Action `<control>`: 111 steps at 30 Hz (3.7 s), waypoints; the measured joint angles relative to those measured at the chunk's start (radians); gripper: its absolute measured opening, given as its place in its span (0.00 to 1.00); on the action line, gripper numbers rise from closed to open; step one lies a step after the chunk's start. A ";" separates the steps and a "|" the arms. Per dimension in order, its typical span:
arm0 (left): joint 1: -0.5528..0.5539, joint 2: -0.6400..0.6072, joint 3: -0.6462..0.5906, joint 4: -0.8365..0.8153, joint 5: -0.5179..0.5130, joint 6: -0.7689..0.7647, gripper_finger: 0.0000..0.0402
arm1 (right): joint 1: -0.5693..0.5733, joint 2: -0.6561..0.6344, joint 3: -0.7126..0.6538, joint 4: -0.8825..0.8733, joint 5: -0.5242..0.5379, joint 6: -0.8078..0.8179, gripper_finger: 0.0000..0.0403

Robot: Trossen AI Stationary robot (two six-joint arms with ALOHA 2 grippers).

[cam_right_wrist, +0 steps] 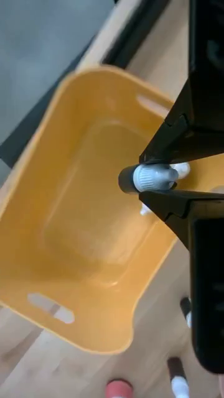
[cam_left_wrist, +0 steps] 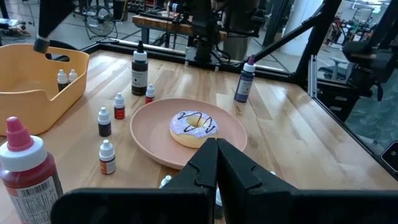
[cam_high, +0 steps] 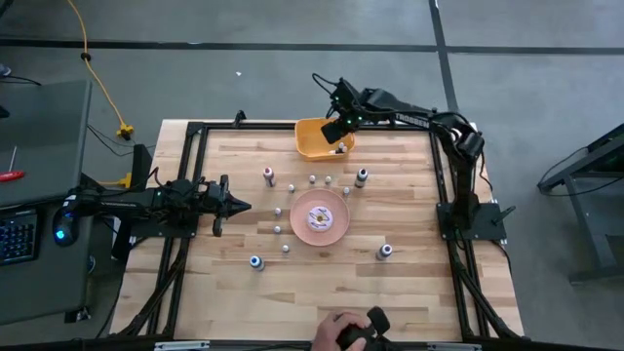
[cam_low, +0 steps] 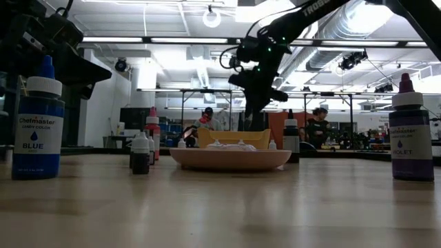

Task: Pick & Place food coloring
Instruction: Put the small green food coloring bottle into the orange bin

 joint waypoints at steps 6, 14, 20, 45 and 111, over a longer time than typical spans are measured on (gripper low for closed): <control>0.000 0.000 0.000 0.000 0.000 0.000 0.00 | -0.009 0.013 -0.028 0.032 0.002 0.065 0.14; 0.000 0.000 0.000 0.000 0.000 0.000 0.00 | -0.009 0.117 0.084 -0.005 -0.033 0.081 0.14; 0.000 0.000 0.000 0.000 -0.002 0.000 0.00 | -0.012 0.187 0.223 -0.105 0.002 0.073 0.14; 0.000 0.000 0.000 0.000 -0.003 0.000 0.00 | -0.047 0.359 0.466 -0.426 0.051 -0.006 0.15; 0.000 0.000 0.000 -0.001 -0.001 0.000 0.00 | -0.055 0.383 0.415 -0.391 0.029 -0.063 0.31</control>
